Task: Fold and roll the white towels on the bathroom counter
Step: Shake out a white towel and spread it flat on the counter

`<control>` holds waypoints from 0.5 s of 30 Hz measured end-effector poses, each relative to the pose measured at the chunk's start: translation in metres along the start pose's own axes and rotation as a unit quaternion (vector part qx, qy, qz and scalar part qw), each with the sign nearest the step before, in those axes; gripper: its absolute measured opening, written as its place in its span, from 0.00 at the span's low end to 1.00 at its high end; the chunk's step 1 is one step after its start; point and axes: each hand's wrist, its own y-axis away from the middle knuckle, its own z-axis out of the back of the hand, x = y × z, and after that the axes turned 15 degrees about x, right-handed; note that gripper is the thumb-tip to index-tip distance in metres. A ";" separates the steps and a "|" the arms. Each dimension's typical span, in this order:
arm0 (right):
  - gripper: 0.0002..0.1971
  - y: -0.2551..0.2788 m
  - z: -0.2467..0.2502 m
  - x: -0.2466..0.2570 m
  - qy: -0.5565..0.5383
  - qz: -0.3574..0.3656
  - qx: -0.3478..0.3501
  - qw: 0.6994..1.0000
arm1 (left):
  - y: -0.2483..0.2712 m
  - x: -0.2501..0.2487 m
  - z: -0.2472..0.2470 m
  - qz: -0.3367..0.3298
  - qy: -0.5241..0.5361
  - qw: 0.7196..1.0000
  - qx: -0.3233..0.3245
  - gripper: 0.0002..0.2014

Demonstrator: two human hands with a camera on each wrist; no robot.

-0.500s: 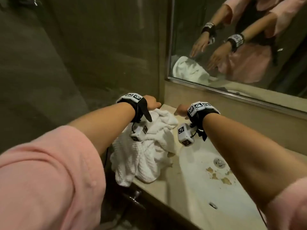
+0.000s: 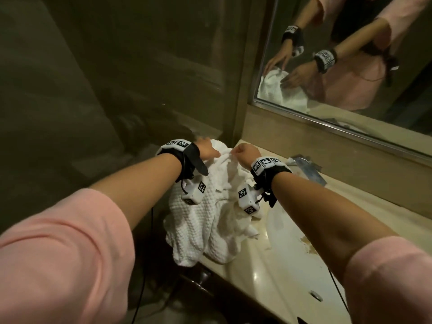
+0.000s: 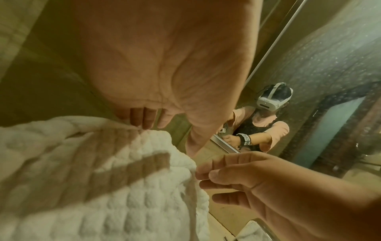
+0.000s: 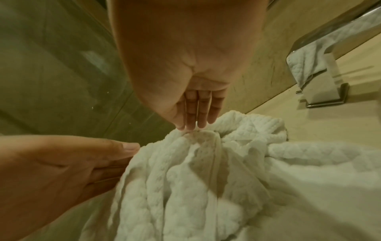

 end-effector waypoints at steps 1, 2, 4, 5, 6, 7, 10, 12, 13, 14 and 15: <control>0.11 -0.001 -0.003 -0.001 -0.015 0.008 -0.008 1.000 | -0.001 0.002 -0.001 0.011 0.009 1.000 -0.004 0.33; 0.11 -0.002 -0.005 -0.003 -0.018 0.018 -0.019 0.999 | -0.003 0.005 -0.003 0.020 0.022 1.000 -0.006 0.35; 0.10 -0.004 -0.010 -0.004 -0.018 0.040 -0.039 0.998 | 0.001 0.009 -0.007 0.031 0.044 0.999 0.004 0.37; 0.10 -0.006 -0.012 -0.006 -0.017 0.049 -0.044 0.998 | 0.002 0.010 -0.009 0.036 0.048 0.998 0.012 0.38; 0.10 -0.006 -0.013 -0.005 -0.012 0.054 -0.050 0.997 | 0.004 0.012 -0.010 0.040 0.055 0.998 0.019 0.39; 0.11 -0.008 -0.014 -0.006 -0.007 0.059 -0.053 0.997 | 0.003 0.013 -0.012 0.041 0.057 0.997 0.019 0.39; 0.11 -0.006 -0.016 -0.004 0.010 0.081 -0.067 0.994 | 0.006 0.014 -0.015 0.051 0.057 0.997 -0.003 0.34; 0.10 -0.006 -0.017 -0.004 0.019 0.090 -0.076 0.993 | 0.010 0.014 -0.014 0.056 0.037 0.998 -0.004 0.31; 0.10 -0.008 -0.018 -0.005 0.023 0.093 -0.079 0.992 | 0.013 0.015 -0.015 0.052 0.028 0.998 0.005 0.30; 0.10 -0.007 -0.018 -0.005 0.026 0.095 -0.081 0.992 | 0.017 0.017 -0.014 0.044 0.013 0.999 0.015 0.29; 0.10 -0.008 -0.018 -0.006 0.027 0.099 -0.083 0.991 | 0.022 0.018 -0.013 0.038 -0.011 0.999 0.031 0.28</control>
